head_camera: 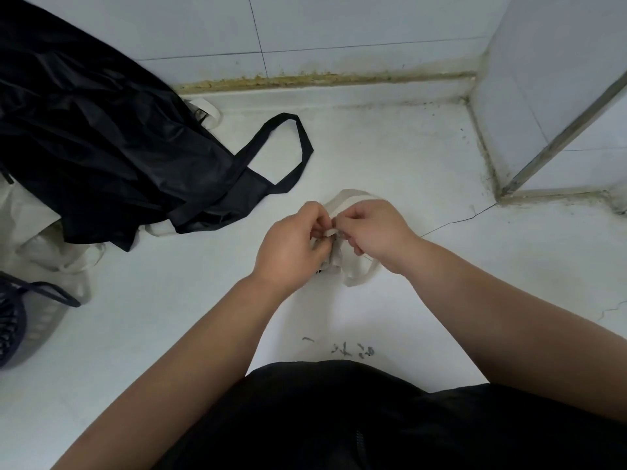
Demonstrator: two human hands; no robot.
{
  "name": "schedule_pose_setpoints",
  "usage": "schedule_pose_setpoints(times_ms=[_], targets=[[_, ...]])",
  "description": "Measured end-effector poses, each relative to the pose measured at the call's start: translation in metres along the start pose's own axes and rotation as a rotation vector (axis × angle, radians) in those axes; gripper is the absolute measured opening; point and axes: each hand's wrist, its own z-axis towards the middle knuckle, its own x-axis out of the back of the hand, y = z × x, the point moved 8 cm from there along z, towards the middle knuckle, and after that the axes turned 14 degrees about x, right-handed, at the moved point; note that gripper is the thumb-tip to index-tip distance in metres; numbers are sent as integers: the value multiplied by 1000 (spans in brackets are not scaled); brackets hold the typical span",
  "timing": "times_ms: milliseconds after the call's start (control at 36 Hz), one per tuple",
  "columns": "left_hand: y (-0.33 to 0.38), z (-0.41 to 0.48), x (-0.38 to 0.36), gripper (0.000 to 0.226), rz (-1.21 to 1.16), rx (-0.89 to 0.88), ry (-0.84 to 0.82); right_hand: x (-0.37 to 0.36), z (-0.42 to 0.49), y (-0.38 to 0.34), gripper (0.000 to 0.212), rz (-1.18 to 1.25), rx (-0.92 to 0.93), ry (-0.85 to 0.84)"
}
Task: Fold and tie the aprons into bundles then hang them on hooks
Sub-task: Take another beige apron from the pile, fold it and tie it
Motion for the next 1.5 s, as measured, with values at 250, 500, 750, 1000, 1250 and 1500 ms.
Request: schedule_pose_setpoints(times_ms=[250, 500, 750, 1000, 1250, 1500], targets=[[-3, -4, 9, 19, -74, 0, 71, -18, -6, -29, 24, -766, 396, -341], [-24, 1, 14, 29, -297, 232, 149, -13, -5, -34, 27, -718, 466, -170], [-20, 4, 9, 27, -327, 133, 67, -11, -5, -14, 21, -67, 110, -228], [-12, -7, 10, 11, -109, -92, 216, -17, -7, 4, 25, 138, -92, -239], [-18, -2, 23, 4, 189, -57, 345, -4, -2, -13, 29, -709, 370, -195], [-13, -15, 41, 27, 471, -216, 544, 4, -4, -8, 27, -871, 454, -90]])
